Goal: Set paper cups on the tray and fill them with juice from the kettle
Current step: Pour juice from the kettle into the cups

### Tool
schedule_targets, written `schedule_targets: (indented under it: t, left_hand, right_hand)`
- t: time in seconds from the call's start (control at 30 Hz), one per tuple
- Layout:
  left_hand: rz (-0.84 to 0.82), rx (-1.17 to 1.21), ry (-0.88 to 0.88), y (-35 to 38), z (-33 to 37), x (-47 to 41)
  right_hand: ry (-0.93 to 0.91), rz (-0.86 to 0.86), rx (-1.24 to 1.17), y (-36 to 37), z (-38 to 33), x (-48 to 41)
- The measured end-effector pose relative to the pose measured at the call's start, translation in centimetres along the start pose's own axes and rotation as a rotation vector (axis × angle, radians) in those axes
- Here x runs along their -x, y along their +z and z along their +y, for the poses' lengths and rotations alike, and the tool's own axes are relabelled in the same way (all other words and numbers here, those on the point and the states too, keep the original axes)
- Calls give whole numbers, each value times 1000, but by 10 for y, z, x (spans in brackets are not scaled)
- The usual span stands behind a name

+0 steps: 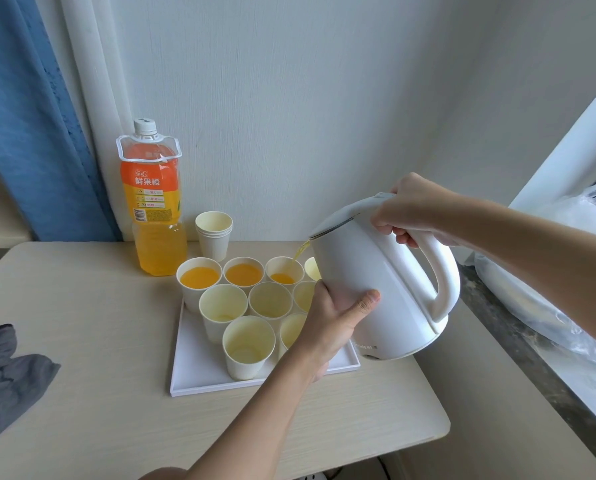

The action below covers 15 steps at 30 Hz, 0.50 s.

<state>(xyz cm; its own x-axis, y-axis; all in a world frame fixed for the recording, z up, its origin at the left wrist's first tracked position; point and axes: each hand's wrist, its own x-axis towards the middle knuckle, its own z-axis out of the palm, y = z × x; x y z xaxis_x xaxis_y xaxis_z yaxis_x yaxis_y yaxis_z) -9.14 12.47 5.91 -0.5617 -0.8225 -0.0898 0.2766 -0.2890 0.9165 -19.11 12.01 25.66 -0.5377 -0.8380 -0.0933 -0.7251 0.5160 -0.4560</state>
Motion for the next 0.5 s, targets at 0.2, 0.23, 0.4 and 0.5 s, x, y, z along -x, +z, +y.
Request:
schedule_targets:
  t: [0.2, 0.23, 0.4, 0.5]
  left_hand:
    - [6, -15, 5, 0, 0, -2]
    - [2, -16, 2, 1, 0, -2]
    - [1, -22, -15, -1, 0, -2]
    - [-4, -18, -22, -1, 0, -2]
  right_hand:
    - [-3, 3, 5, 0, -1, 0]
    - [-3, 3, 5, 0, 0, -1]
    - [-7, 1, 7, 0, 0, 0]
    - [-6, -2, 15, 0, -1, 0]
